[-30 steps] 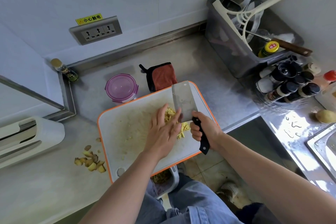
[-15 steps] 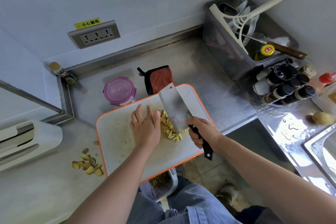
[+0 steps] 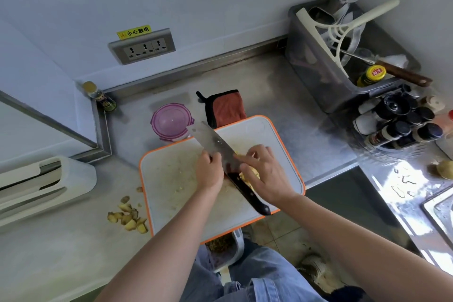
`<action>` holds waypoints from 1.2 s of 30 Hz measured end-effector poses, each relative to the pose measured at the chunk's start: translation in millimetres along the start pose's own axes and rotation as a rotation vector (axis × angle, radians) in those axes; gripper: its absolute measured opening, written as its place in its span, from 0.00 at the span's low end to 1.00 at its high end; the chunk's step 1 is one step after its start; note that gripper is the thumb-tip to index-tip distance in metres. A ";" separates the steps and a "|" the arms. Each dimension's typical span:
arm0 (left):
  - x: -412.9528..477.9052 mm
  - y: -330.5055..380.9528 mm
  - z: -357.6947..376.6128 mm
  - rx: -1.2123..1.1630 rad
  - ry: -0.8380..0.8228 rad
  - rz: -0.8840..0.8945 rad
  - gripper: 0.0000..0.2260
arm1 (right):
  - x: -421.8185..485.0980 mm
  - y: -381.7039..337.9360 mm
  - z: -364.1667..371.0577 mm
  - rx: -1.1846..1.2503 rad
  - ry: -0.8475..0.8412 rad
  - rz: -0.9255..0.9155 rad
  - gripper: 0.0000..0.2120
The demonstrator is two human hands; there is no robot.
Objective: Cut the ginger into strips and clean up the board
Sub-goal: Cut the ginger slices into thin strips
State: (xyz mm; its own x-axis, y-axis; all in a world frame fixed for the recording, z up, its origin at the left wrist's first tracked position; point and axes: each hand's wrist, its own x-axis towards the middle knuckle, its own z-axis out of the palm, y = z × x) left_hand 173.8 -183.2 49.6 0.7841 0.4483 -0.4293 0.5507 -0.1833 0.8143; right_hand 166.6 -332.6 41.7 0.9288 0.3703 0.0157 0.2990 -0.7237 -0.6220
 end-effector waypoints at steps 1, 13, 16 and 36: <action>-0.5 -0.5 -2.4 -0.023 -0.011 -0.011 0.12 | 3.5 1.8 1.5 0.032 -0.011 -0.003 0.24; 10.0 -12.5 -25.5 -0.163 0.139 -0.136 0.10 | 6.4 11.0 7.0 0.059 -0.320 0.036 0.27; 10.9 -12.3 -28.2 -0.181 0.132 -0.146 0.08 | 6.0 0.5 9.1 0.048 -0.395 -0.105 0.24; 4.5 -17.0 -37.1 -0.223 -0.108 -0.094 0.08 | 29.0 -16.1 18.2 -0.044 -0.251 -0.032 0.29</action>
State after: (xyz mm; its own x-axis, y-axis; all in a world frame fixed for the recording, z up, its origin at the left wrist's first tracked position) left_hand 157.3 -145.7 48.3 0.7654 0.3556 -0.5364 0.5549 0.0575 0.8299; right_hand 184.7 -299.6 37.9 0.8366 0.5228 -0.1633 0.3421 -0.7316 -0.5897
